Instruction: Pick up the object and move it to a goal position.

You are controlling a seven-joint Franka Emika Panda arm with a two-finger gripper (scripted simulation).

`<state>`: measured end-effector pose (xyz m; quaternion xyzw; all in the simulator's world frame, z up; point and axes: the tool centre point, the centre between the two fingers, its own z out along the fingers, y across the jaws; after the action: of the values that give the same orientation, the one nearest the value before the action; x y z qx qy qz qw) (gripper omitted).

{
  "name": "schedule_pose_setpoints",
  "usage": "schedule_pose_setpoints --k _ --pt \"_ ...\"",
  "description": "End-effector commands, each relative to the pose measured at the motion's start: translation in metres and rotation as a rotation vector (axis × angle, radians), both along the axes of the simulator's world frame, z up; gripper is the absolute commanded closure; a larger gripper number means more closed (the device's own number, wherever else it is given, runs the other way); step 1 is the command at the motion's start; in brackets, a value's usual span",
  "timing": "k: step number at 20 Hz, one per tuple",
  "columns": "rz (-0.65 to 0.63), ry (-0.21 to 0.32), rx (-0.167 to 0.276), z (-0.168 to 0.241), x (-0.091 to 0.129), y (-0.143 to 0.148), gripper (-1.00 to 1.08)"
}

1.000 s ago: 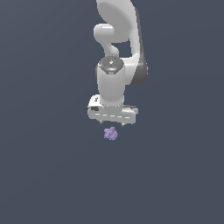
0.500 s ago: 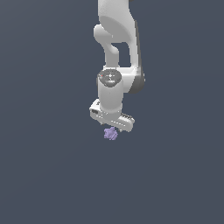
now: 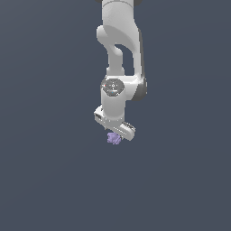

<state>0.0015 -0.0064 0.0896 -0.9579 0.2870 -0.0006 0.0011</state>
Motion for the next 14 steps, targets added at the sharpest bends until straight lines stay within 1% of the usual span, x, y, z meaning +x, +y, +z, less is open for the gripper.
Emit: schedule_pose_setpoints --k 1,9,14 --pt "-0.024 0.001 -0.001 -0.003 -0.001 -0.001 -0.92" --pt "-0.031 0.002 -0.002 -0.008 -0.001 -0.001 -0.92" --pt "-0.033 0.002 -0.002 -0.029 -0.002 -0.001 -0.92"
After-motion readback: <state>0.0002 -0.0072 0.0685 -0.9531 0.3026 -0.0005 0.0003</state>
